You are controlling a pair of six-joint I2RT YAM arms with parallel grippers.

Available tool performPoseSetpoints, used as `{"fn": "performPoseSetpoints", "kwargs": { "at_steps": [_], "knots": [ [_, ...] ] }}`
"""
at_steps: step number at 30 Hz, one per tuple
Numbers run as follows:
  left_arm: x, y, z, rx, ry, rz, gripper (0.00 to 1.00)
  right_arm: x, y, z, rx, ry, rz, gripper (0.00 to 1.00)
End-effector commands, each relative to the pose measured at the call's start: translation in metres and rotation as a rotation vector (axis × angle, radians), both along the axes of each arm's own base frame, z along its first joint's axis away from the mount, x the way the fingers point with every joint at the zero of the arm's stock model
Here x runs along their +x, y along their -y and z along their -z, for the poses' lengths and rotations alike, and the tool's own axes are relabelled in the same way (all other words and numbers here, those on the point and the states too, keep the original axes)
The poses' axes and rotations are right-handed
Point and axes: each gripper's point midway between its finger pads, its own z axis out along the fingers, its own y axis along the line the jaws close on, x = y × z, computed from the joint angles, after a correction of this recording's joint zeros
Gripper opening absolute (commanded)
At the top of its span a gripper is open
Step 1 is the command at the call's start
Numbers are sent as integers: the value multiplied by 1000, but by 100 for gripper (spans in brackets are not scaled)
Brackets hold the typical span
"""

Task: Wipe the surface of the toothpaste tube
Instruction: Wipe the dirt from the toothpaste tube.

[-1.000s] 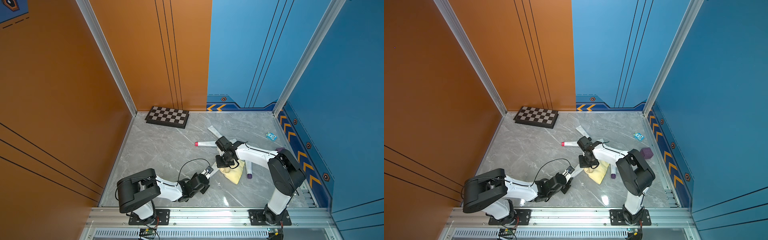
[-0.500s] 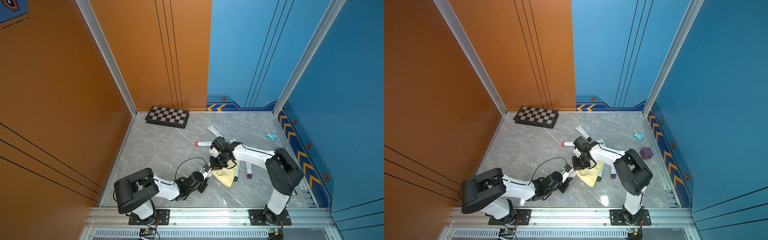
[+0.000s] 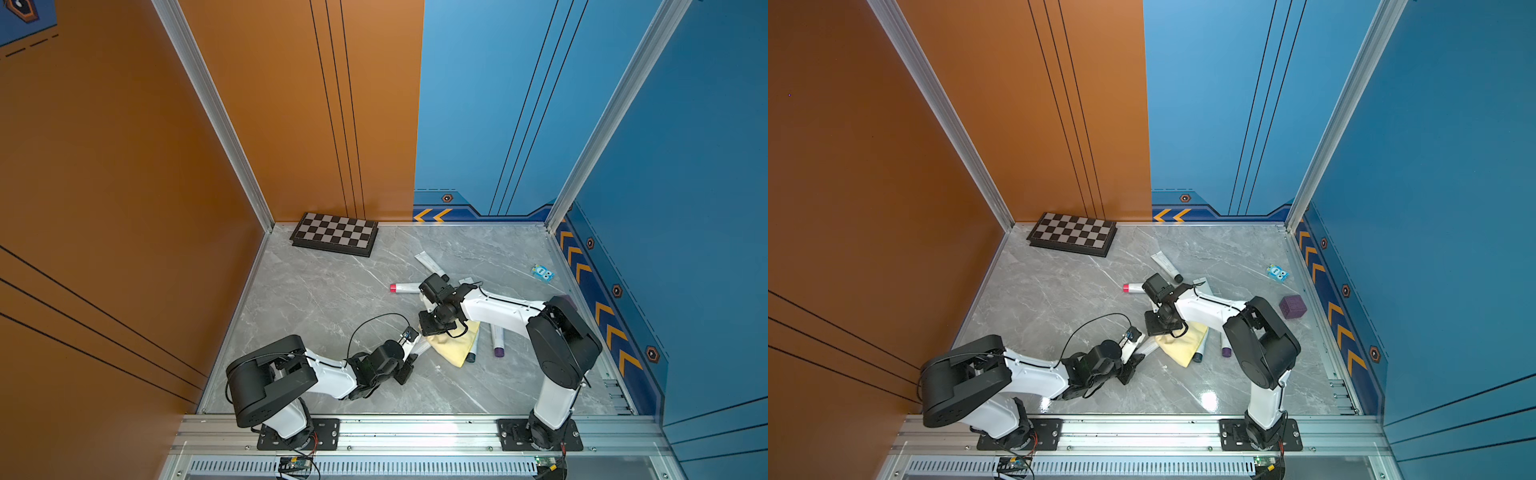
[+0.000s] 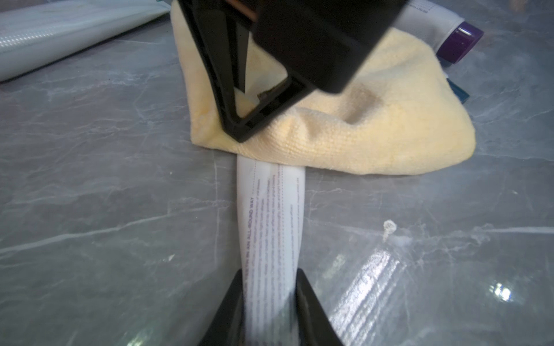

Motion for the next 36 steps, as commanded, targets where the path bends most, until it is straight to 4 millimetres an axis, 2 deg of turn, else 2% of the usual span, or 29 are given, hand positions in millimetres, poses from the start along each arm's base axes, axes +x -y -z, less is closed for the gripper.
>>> {"fn": "performPoseSetpoints", "kwargs": {
  "at_steps": [1, 4, 7, 9, 13, 15, 17, 20, 22, 25, 26, 30, 36],
  "knots": [
    [-24, -36, 50, 183, -122, 14, 10, -33, 41, 33, -148, -137, 8, 0],
    [-22, -38, 49, 184, -115, 4, 10, -56, 6, 27, 67, -248, -7, 0],
    [-22, -38, 49, 184, -115, 2, 10, -69, -13, 18, 182, -303, -20, 0],
    [-22, -37, 50, 185, -115, 5, 10, -85, -30, 12, 230, -335, -61, 0],
    [-22, -38, 50, 187, -115, 4, 10, -97, -39, 5, 279, -361, -73, 0],
    [-21, -38, 49, 185, -111, 1, 10, -99, -34, 7, 259, -358, -68, 0],
    [-21, -39, 48, 184, -108, -2, 10, -97, -20, 15, 197, -343, -54, 0],
    [-21, -40, 48, 185, -108, -2, 10, -87, 21, 35, 28, -294, -21, 0],
    [-21, -39, 48, 184, -105, -3, 10, -71, 52, 39, -82, -238, 21, 0],
    [-21, -40, 48, 186, -105, -3, 10, -55, 82, 39, -204, -162, 55, 0],
    [-21, -40, 48, 185, -105, -2, 10, -51, 86, 38, -220, -146, 63, 0],
    [-21, -40, 47, 186, -103, -1, 10, -48, 86, 39, -227, -139, 62, 0],
    [-22, -37, 49, 192, -106, 7, 10, -72, 34, 31, 5, -232, -1, 0]
  ]
}}
